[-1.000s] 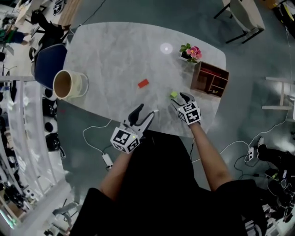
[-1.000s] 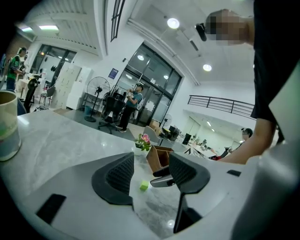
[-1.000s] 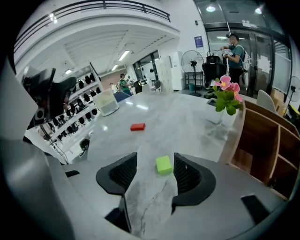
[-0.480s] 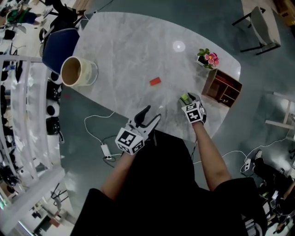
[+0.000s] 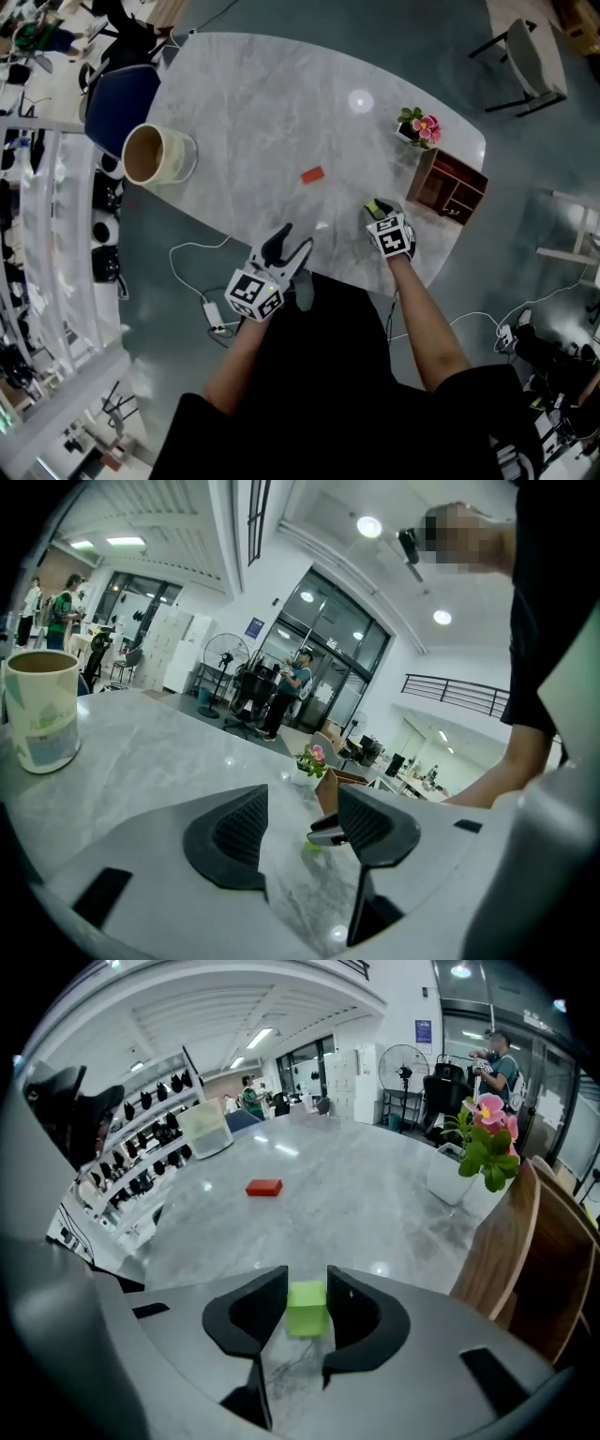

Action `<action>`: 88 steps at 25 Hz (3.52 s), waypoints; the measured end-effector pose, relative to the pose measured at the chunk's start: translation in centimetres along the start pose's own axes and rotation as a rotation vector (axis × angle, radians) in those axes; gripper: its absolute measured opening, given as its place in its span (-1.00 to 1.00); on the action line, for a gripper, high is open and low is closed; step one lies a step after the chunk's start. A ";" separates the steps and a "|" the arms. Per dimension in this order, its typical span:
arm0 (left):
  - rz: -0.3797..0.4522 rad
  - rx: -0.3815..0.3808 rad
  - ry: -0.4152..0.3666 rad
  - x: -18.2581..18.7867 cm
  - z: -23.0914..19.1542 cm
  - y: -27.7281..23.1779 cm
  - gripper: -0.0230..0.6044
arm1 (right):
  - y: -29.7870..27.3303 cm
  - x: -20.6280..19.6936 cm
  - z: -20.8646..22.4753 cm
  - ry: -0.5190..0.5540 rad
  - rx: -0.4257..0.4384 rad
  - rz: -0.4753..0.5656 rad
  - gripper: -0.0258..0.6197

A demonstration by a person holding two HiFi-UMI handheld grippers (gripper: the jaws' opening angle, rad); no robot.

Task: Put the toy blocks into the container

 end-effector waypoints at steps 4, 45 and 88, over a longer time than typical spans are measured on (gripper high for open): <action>0.021 -0.013 0.004 0.7 -0.7 0.5 -0.26 | 1.5 2.1 -0.1 0.015 -0.028 0.052 -0.92; 0.135 0.073 0.034 -0.1 -4.6 10.8 -0.26 | -0.4 -0.6 -2.9 0.088 -0.047 -0.129 -0.38; 0.367 0.214 0.004 6.3 -25.3 34.6 -0.26 | -7.8 31.4 -39.0 0.374 0.190 0.197 -0.38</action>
Point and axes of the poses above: the fingertips, and each gripper's own axes: y backward along the fingers, z to its right, x out of its top, the point moved 4 cm from there along y, backward along the fingers, and after that the axes turned 5 degrees about z, right-handed, at the moved point
